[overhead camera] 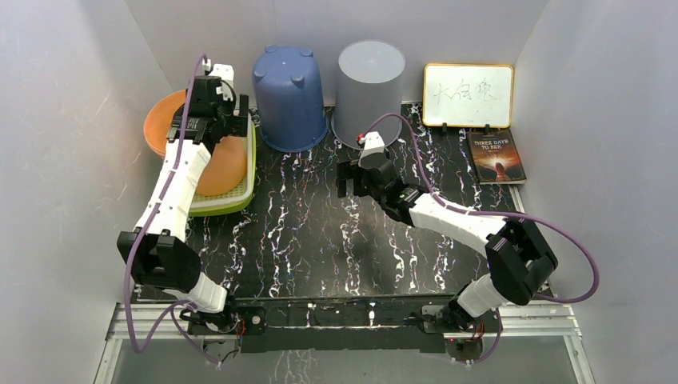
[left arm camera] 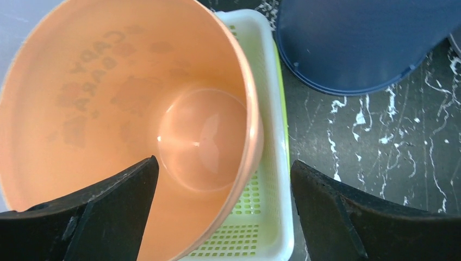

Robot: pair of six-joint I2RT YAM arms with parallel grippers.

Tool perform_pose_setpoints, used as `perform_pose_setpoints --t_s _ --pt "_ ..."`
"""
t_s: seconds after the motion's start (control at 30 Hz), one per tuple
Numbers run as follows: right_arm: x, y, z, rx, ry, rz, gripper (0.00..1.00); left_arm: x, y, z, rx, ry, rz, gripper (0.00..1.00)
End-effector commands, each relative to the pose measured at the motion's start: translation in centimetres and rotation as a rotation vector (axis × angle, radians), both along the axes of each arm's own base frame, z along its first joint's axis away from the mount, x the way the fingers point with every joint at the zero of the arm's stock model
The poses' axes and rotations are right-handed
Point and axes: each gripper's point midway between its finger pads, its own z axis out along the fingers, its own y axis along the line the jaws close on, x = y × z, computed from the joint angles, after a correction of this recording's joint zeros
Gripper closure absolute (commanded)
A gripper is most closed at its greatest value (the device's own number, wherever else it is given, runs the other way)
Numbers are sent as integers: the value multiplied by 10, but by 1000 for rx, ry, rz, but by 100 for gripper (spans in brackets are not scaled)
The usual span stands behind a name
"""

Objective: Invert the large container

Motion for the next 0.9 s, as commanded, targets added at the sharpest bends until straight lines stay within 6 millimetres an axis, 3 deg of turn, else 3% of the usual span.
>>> perform_pose_setpoints --t_s 0.0,0.23,0.37,0.67,0.87 --pt "2 -1 9 30 -26 -9 2 -1 -9 -12 -30 37 -90 11" --pt "0 -4 -1 7 -9 -15 2 4 2 -42 -16 104 -73 15" --pt "-2 -17 -3 -13 -14 -59 2 6 5 -51 -6 124 -47 29" --pt "-12 -46 8 -13 -62 -149 2 0 12 -65 -16 154 21 48" --pt "-16 -55 1 -29 -54 -172 2 -8 12 -51 -37 103 36 79"
